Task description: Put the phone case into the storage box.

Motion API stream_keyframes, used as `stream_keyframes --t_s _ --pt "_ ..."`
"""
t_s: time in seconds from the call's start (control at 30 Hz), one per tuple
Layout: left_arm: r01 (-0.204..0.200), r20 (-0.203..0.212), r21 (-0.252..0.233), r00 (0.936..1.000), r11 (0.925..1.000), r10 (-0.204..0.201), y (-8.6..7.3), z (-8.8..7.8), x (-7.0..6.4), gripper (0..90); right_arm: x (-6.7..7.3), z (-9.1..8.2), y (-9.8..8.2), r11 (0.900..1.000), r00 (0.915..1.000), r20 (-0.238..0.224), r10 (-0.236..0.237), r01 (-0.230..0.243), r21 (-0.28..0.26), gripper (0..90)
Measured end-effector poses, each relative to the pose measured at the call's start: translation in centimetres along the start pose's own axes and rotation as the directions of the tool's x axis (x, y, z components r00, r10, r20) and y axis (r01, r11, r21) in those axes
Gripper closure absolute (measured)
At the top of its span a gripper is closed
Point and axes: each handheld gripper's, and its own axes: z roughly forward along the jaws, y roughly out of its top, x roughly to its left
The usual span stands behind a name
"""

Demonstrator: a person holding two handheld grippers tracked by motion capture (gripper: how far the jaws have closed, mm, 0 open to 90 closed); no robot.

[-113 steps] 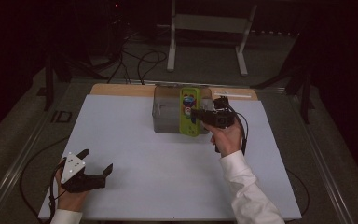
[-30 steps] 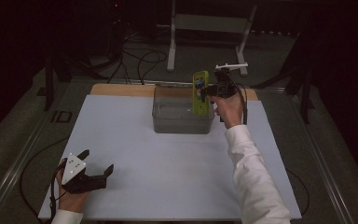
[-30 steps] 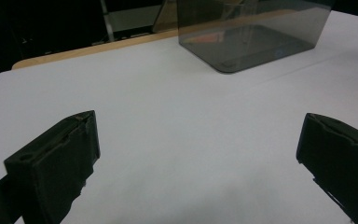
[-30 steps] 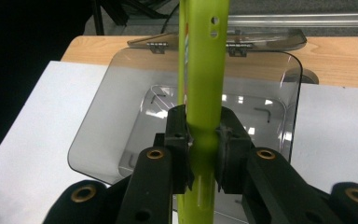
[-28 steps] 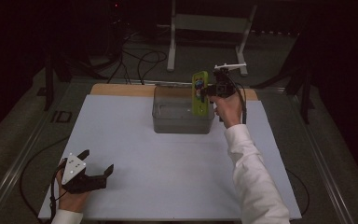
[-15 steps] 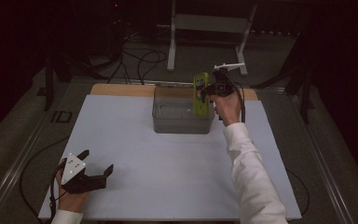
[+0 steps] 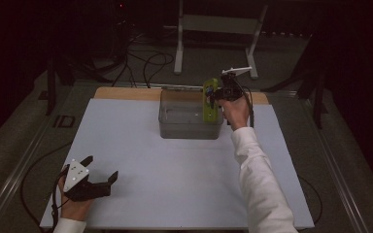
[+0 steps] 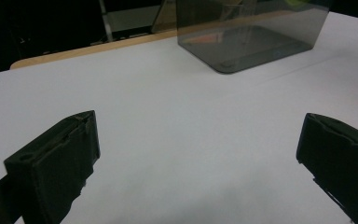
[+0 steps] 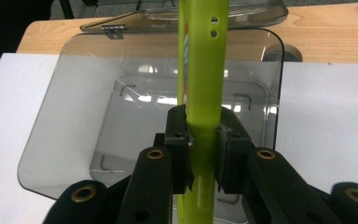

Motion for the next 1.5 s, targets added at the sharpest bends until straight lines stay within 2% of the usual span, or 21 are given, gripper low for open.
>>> stream_keyframes --t_s 0.7,1.5 --pt "0.0 0.004 -0.001 1.0 1.0 0.0 0.0 0.0 0.0 0.1 -0.8 1.3 0.3 0.998 0.9989 0.047 0.005 -0.008 0.058 77.8" --pt "0.002 0.003 -0.003 1.0 1.0 -0.002 0.0 -0.1 0.1 0.1 -0.7 3.2 0.1 0.993 0.9963 0.085 0.011 -0.021 0.114 77.8"
